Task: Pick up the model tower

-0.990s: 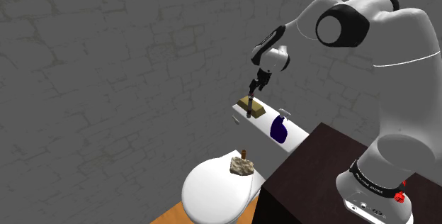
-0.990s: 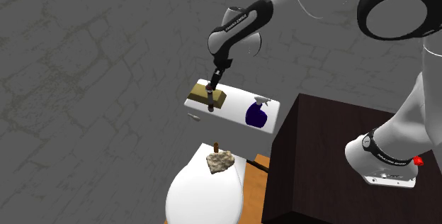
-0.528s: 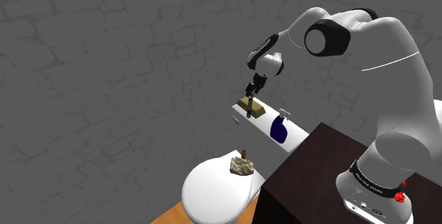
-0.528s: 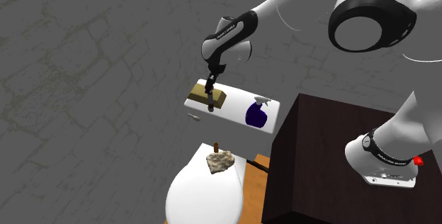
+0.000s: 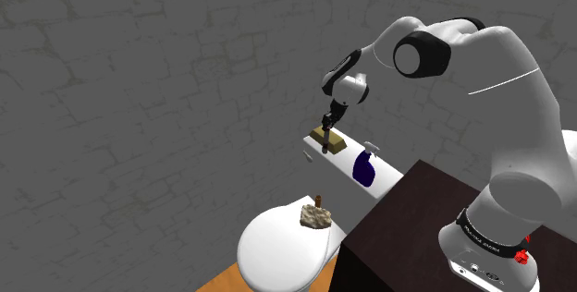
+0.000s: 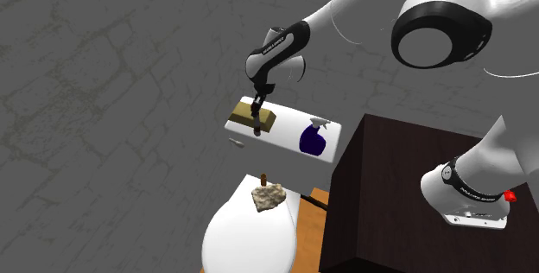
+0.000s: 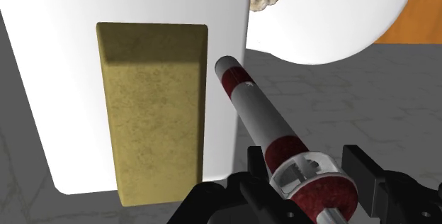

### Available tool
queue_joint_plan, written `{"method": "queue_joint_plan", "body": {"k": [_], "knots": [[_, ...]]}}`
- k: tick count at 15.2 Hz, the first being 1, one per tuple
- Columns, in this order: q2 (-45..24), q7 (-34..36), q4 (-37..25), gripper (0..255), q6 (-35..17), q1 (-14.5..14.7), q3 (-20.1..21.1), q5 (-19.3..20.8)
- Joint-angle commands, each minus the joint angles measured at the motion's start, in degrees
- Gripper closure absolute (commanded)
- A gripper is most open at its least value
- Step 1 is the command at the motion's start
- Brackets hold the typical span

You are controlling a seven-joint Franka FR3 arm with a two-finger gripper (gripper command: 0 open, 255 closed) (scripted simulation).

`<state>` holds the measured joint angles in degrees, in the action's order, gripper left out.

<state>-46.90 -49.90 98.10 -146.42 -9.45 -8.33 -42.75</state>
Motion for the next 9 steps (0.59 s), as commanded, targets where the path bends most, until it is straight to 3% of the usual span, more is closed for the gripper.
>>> {"method": "queue_joint_plan", "body": {"k": [1, 9], "knots": [[-0.1, 0.0, 0.0, 255, 0.0, 0.0, 0.0, 0.0], [1.2, 0.5, 0.6, 255, 0.7, 0.3, -0.4, 0.4]]}}
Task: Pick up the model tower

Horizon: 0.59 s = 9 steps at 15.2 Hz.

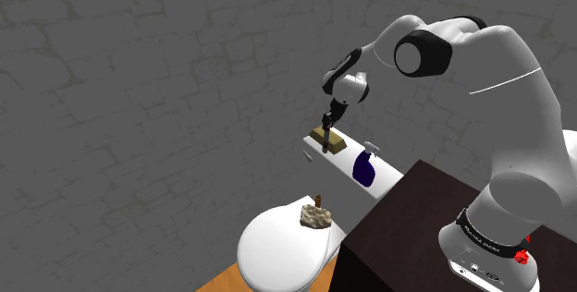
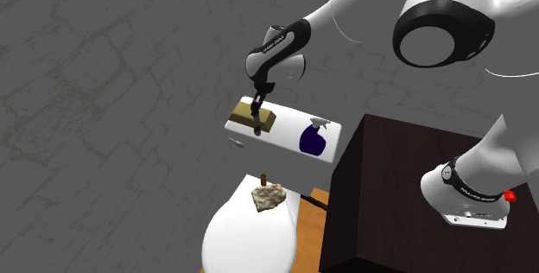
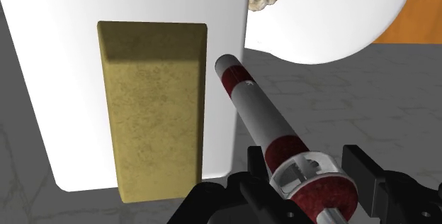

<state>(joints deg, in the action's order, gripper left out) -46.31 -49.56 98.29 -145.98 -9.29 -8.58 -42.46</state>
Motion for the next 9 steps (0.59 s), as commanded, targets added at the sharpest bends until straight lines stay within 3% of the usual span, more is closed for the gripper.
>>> {"method": "queue_joint_plan", "body": {"k": [1, 9], "knots": [[1.2, 0.5, 0.7, 255, 0.6, 0.3, -0.4, 0.4], [6.2, 2.8, 2.6, 255, 3.5, 1.5, -2.2, 2.5]]}}
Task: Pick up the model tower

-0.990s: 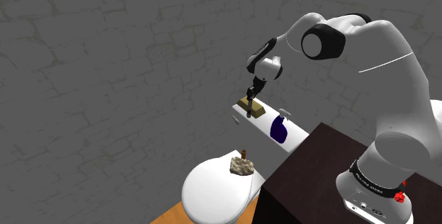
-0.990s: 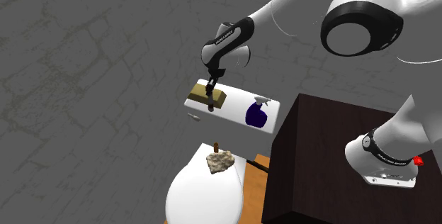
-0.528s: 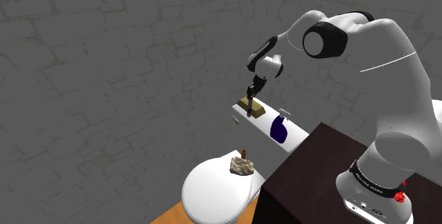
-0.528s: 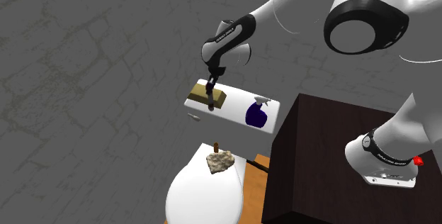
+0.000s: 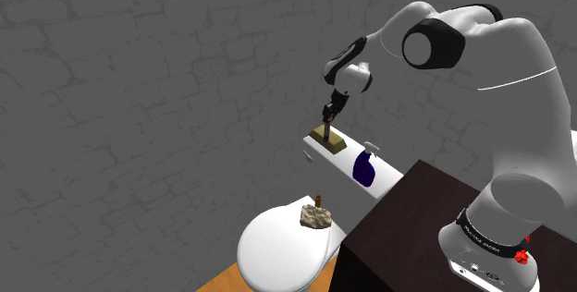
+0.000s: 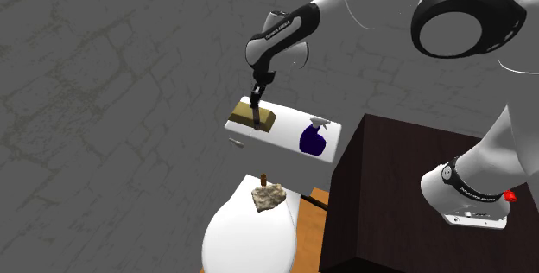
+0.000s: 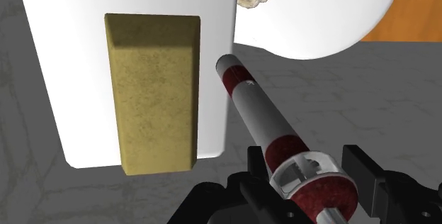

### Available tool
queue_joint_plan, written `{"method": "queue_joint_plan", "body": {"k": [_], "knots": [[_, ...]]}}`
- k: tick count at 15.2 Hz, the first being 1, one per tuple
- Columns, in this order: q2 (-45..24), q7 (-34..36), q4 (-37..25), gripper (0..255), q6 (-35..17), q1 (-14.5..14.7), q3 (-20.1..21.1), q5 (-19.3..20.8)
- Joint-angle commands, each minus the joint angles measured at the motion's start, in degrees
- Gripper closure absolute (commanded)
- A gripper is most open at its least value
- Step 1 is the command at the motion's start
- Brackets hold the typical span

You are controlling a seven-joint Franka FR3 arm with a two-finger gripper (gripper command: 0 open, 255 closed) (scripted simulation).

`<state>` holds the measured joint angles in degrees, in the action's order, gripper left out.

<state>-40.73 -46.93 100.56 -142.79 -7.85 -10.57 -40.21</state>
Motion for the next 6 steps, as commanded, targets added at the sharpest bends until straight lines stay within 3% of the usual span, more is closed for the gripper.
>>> {"method": "queue_joint_plan", "body": {"k": [1, 6], "knots": [[1.2, 0.5, 0.5, 255, 0.7, 0.3, -0.4, 0.5], [3.0, 1.5, 1.0, 255, 2.0, 0.7, -1.1, 1.4]]}}
